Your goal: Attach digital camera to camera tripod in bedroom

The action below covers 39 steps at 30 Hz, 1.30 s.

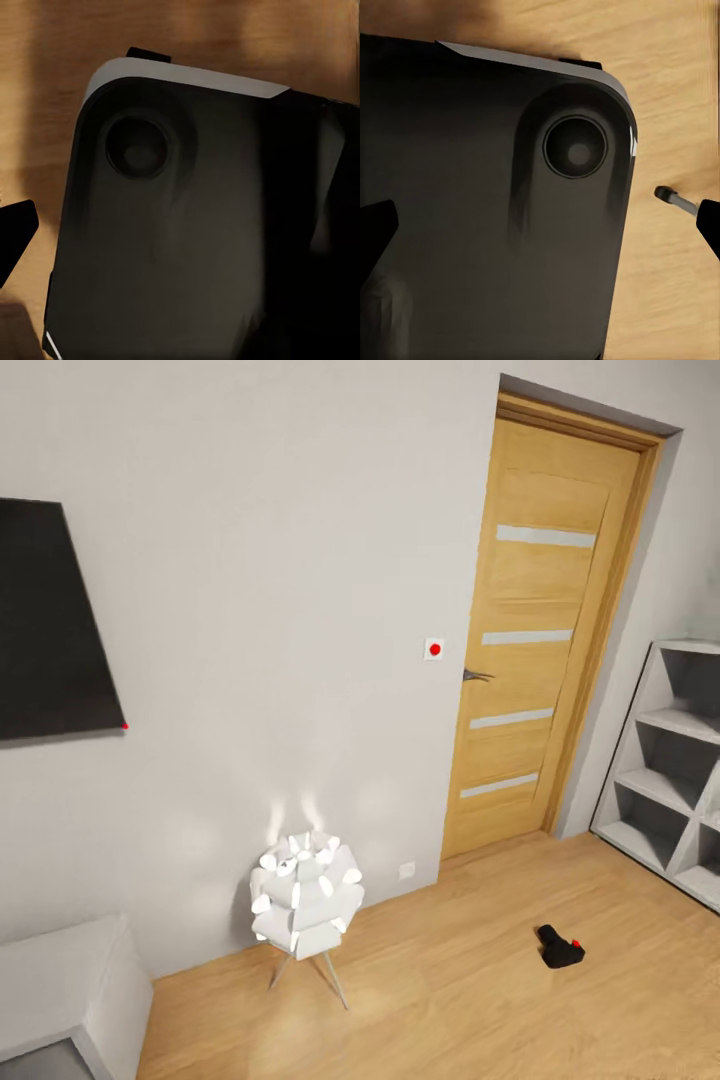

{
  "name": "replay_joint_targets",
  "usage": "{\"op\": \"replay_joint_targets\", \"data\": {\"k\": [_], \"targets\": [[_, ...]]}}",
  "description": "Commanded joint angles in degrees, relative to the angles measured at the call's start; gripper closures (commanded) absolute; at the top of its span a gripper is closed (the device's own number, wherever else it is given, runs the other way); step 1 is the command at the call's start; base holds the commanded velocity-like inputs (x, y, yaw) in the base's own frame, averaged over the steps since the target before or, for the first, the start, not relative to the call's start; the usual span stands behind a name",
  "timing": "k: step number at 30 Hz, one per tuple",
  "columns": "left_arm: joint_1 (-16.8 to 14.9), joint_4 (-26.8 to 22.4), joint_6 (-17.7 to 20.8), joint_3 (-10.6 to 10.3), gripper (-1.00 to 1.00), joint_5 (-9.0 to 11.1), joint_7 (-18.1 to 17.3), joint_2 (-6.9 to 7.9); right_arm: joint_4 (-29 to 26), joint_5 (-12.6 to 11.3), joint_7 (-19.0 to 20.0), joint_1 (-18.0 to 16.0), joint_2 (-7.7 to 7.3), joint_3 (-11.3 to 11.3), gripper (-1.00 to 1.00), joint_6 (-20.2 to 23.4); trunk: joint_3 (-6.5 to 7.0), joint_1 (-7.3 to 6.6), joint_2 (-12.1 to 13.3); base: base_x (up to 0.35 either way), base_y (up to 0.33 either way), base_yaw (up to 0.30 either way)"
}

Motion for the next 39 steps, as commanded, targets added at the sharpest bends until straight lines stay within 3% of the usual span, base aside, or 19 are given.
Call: {"op": "replay_joint_targets", "data": {"k": [1, 39], "targets": [[0.0, 0.0, -0.1, 0.1, -1.00, 0.3, 0.0, 0.00, 0.1, 0.5, -0.1, 0.0, 0.00, -0.1, -1.00, -0.2, -0.04, 0.03, 0.0, 0.299, 0.000, -0.287], [0.0, -0.1, -0.2, -0.1, -1.00, 0.1, -0.1, -0.07, 0.1, 0.5, -0.1, 0.0, 0.00, -0.1, -1.00, -0.3, -0.04, 0.03, 0.0, 0.306, 0.000, -0.287]]}}
